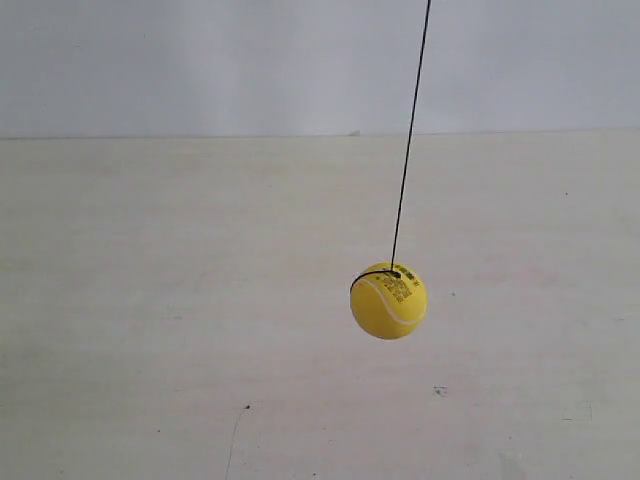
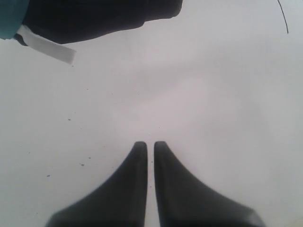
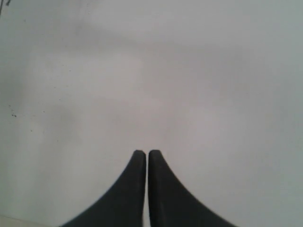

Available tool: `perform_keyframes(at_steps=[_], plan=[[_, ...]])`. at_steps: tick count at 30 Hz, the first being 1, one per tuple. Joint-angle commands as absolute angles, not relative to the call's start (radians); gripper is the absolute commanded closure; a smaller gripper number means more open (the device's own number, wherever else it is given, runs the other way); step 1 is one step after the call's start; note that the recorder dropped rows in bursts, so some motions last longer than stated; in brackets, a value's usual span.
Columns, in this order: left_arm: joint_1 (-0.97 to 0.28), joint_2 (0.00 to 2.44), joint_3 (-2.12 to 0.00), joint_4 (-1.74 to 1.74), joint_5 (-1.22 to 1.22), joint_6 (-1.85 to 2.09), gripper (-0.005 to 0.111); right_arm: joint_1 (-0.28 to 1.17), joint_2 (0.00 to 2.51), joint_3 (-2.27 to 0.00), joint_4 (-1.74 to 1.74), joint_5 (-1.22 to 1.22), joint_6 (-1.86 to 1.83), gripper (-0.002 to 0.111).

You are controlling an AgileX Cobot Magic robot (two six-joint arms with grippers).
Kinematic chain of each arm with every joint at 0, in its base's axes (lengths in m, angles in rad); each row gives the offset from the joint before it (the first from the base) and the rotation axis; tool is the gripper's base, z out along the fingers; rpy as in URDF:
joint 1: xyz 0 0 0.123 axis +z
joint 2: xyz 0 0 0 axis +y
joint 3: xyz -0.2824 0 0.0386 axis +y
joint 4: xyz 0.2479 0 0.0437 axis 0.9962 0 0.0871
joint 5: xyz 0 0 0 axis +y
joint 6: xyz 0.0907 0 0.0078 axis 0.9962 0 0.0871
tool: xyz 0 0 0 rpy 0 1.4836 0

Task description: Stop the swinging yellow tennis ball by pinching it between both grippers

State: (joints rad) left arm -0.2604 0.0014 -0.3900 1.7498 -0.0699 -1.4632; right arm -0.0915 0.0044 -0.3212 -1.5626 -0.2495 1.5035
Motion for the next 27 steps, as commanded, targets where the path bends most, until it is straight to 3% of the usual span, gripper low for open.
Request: perform_keyframes(at_steps=[1,16,23,27], plan=[[-0.26,0.0,-0.385,1.744,-0.062,-1.468,0.102,-0.09,0.0,-0.235,-1.582,-0.141,1.522,0.108],[-0.26,0.0,-0.385,1.744,-0.062,-1.468,0.102,-0.088,0.0,-0.085,-1.47,-0.118,1.465,0.108],[-0.26,0.0,-0.385,1.744,-0.062,-1.468,0.102,-0.088,0.0,-0.058,-0.218,-0.095,0.201,0.108],[-0.26,0.0,-0.385,1.744,-0.062,-1.468,0.102,-0.088,0.0,-0.058,0.206,-0.073,-0.293,0.108]])
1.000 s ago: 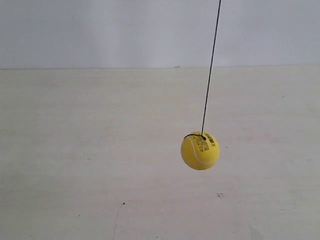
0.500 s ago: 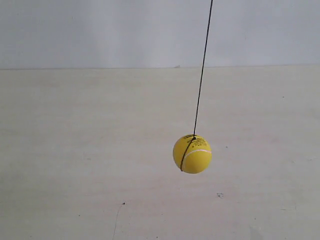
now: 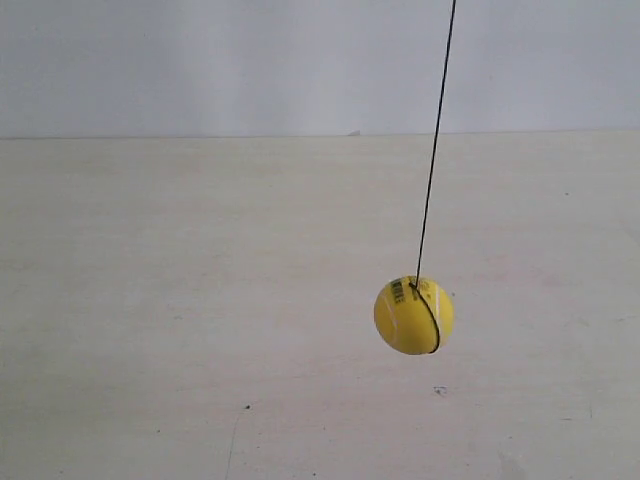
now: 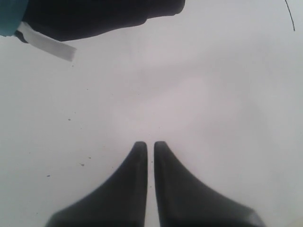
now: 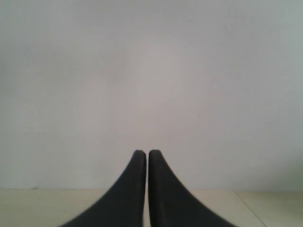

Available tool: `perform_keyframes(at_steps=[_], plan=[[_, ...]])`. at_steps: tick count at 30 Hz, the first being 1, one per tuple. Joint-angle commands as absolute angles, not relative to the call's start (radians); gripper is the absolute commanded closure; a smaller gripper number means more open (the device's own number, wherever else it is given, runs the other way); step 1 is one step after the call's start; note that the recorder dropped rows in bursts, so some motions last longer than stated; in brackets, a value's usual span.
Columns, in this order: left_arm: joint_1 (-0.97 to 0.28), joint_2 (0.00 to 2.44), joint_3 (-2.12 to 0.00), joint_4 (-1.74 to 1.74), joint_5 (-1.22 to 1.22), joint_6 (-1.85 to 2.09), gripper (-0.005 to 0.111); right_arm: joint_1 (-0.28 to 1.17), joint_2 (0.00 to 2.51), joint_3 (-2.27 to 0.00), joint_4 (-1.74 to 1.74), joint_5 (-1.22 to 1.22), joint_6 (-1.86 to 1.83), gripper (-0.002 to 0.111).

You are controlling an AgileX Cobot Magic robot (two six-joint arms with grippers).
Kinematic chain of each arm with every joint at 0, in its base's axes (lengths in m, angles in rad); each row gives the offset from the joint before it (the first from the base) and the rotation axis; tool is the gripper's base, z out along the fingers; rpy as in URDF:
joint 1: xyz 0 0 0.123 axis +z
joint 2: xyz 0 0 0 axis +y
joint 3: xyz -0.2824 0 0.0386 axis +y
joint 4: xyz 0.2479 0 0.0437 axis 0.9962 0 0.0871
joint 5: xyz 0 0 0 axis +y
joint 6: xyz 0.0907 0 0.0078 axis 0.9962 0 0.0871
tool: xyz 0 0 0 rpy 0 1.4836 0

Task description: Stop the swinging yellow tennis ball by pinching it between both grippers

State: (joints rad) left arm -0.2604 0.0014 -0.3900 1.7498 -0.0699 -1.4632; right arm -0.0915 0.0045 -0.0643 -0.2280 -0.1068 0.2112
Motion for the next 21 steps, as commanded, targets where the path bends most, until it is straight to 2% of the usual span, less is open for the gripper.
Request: perform_keyframes(at_steps=[1,4,9,21], plan=[[-0.26,0.0,-0.385,1.744,-0.062,-1.468,0.102,-0.088,0.0,-0.058,0.278,-0.061,-0.373,0.108],[-0.26,0.0,-0.385,1.744,-0.062,-1.468,0.102,-0.088,0.0,-0.049,0.399,-0.022,-0.512,0.108],[-0.26,0.0,-0.385,1.744,-0.06,-1.468,0.102,-0.088,0.0,0.0,0.411,-0.061,-0.52,0.108],[-0.26,0.0,-0.385,1.744,-0.06,-1.468,0.102,-0.088,0.0,0.0,0.406,0.178,-0.541,0.108]])
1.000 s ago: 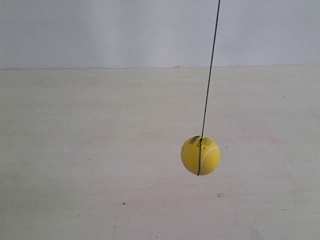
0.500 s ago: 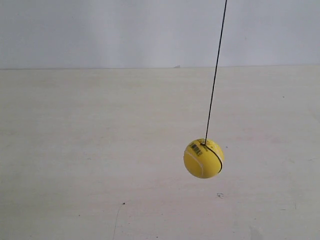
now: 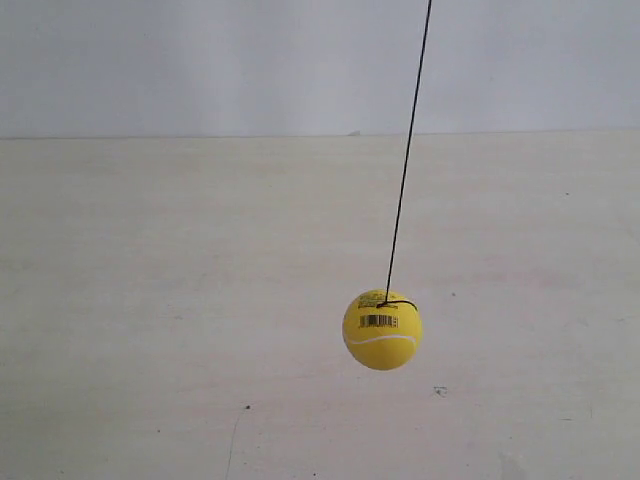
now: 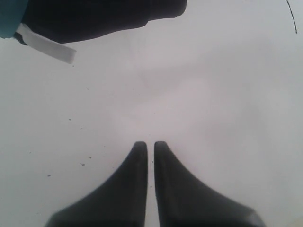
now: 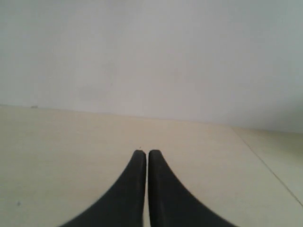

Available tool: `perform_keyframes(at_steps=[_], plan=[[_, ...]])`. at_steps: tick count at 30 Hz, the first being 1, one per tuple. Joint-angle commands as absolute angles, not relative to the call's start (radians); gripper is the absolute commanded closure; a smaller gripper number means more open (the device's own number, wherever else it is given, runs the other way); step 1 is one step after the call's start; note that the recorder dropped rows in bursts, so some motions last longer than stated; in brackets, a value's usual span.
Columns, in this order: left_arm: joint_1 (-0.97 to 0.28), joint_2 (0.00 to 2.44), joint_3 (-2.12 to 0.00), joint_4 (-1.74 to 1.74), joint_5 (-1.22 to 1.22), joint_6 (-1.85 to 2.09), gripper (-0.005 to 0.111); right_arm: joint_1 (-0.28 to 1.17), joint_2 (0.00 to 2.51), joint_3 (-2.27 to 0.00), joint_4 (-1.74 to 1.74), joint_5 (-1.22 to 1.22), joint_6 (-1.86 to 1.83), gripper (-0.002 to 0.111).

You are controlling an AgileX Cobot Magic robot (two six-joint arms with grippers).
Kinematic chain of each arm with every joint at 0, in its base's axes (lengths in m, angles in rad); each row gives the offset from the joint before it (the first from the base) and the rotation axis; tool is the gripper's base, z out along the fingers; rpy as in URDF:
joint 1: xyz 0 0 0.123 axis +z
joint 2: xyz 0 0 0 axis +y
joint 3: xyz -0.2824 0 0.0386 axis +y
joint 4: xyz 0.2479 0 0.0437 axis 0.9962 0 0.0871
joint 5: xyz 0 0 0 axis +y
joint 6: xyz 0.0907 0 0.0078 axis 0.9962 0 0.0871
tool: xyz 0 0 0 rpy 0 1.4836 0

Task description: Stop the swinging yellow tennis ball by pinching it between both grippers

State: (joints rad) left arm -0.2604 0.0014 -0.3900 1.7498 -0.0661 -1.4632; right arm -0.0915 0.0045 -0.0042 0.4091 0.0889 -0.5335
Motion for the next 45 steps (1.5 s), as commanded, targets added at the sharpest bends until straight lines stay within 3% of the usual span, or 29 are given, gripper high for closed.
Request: perform_keyframes(at_steps=[1,14,45], plan=[[-0.26,0.0,-0.385,1.744,-0.06,-1.468,0.102,-0.088,0.0,0.0,0.404,0.186,-0.541,0.108],[-0.26,0.0,-0.385,1.744,-0.056,-1.468,0.102,-0.111,0.0,0.0,-0.052,0.195,-0.012,0.108],[-0.26,0.0,-0.385,1.744,-0.054,-1.468,0.102,-0.109,0.0,0.0,-0.052,0.274,-0.016,0.108]])
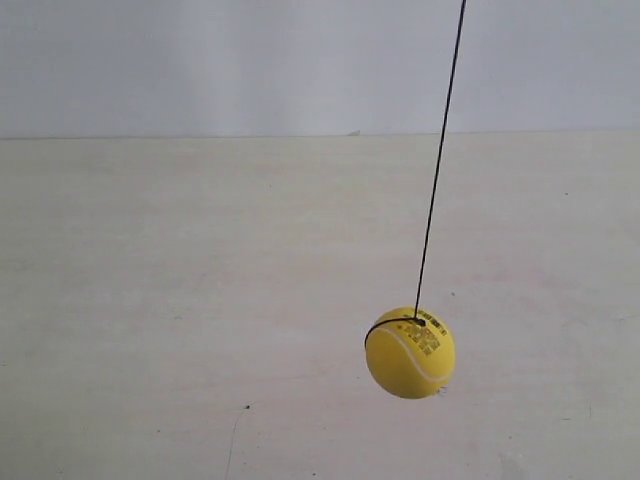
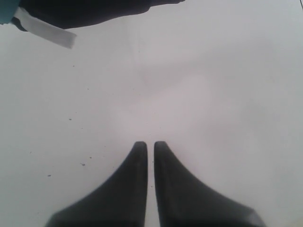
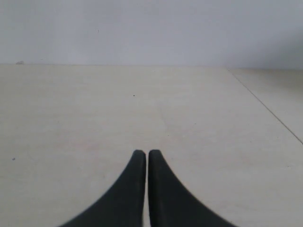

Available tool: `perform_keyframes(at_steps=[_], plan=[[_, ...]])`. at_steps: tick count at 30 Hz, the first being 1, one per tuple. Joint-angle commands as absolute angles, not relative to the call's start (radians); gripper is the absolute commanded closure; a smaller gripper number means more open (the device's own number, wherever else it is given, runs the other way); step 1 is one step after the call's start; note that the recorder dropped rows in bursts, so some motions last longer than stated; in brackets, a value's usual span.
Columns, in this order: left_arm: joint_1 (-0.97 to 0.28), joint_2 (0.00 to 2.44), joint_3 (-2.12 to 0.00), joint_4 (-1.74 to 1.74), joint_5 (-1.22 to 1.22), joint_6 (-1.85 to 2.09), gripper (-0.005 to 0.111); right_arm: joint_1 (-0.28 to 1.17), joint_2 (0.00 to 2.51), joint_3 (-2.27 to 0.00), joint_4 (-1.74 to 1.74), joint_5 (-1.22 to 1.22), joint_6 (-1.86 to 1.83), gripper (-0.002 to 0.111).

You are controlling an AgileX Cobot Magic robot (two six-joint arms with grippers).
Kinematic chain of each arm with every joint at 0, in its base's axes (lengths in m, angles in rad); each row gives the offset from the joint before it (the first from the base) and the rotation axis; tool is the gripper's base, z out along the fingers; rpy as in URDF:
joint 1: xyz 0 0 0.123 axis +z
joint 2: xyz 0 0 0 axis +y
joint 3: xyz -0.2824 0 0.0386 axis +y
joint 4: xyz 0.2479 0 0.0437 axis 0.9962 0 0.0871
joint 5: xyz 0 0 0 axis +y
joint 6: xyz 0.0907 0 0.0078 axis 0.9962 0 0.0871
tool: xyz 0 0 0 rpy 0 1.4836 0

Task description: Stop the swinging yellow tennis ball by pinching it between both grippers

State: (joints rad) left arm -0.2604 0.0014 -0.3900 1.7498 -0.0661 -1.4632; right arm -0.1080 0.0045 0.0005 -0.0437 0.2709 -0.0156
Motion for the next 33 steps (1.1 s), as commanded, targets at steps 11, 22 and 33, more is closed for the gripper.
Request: perform_keyframes(at_steps=[11,22,33], plan=[[-0.266,0.0,-0.383,1.744,-0.051,-1.468,0.102,-0.109,0.0,0.0,-0.052,0.274,-0.014,0.108],[-0.264,0.012,-0.318,0.355,0.178,0.018,0.102,-0.109,0.0,0.0,-0.052,0.274,-0.013,0.108],[-0.11,0.0,0.0,0.074,0.169,0.048,0.102,-0.109,0.0,0.0,-0.054,0.275,-0.01,0.108]])
